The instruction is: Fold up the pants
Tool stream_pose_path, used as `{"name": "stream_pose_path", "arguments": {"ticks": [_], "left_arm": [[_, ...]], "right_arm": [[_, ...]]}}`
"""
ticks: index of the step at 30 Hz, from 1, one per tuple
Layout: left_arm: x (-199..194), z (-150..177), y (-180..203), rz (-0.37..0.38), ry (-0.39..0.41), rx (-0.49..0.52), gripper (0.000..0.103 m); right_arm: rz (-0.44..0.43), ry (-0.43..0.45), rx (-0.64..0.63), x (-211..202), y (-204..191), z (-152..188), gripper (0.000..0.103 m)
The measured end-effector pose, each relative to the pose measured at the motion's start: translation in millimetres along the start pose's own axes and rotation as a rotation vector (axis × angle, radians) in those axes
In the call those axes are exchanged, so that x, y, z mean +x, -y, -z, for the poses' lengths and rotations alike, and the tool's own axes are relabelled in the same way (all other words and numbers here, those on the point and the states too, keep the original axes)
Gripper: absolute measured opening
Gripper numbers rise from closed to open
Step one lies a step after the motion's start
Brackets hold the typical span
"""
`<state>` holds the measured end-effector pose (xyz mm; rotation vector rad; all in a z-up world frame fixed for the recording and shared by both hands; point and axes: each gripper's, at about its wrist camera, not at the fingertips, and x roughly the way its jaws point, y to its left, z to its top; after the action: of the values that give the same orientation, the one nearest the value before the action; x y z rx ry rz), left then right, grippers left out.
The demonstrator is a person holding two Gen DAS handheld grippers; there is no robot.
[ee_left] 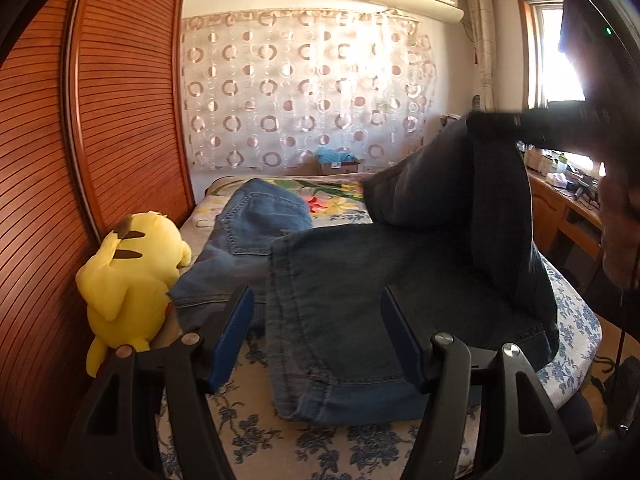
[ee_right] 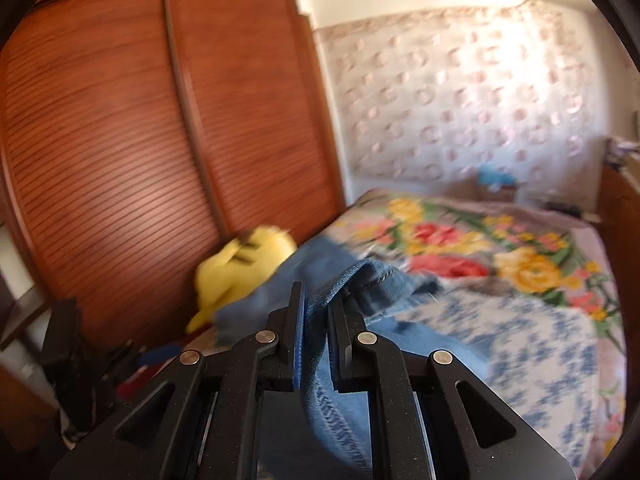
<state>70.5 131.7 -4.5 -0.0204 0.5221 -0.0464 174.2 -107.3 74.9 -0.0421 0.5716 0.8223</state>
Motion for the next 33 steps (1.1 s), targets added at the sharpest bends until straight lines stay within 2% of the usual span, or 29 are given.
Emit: {"name": "stream_pose_path", "arguments": {"ticks": [2,5,8,9,12,17,20,24,31,33], "left_arm": [[2.2,4.9,-4.3,-0.017,-0.012,0.005,0.066],[6.0,10.8,-7.2,-0.029,-0.027,0.008,0.066],[10.3,14.6,-6.4,-0.027,-0.039,0.006,0.066],[12.2,15.5,-4.9,-0.023,-0.043,0.006,0.066],[16.0,16.1,3.2,-0.011,-0.05,0.011,0.066],[26.7,18.6,20.9,0.023,-0.066,0.025,0.066],[39.6,23.0,29.7,0.038,-0.094,0.036,0.066],[54.3,28.2,38.2,0.049,-0.122,0.05,0.066],[76.9,31.9,38.0,0.052,-0.157,0.051,0.065],[81.9,33.0,36.7,0.056,-0.164,0.052,0.059]], "right_arm": [[-0.016,-0.045,-0.014,15.1,-6.3,16.3,0.007],[-0.04,-0.135,-0.016,34.3,-8.2,44.0,0.015],[-0.026,-0.16,-0.012,35.6,-3.1,60.9,0.039],[-0.027,-0.161,-0.011,33.3,0.5,65.5,0.041],[0.005,-0.14,-0.018,19.8,9.2,73.9,0.042],[0.105,-0.123,-0.029,4.5,31.4,97.1,0.043],[0.176,-0.135,-0.053,3.3,47.3,117.6,0.044],[0.227,-0.181,-0.047,11.7,65.1,151.3,0.044],[0.226,-0.208,0.027,24.2,87.1,180.8,0.052],[0.219,-0.202,0.038,26.2,87.6,183.6,0.057]]}}
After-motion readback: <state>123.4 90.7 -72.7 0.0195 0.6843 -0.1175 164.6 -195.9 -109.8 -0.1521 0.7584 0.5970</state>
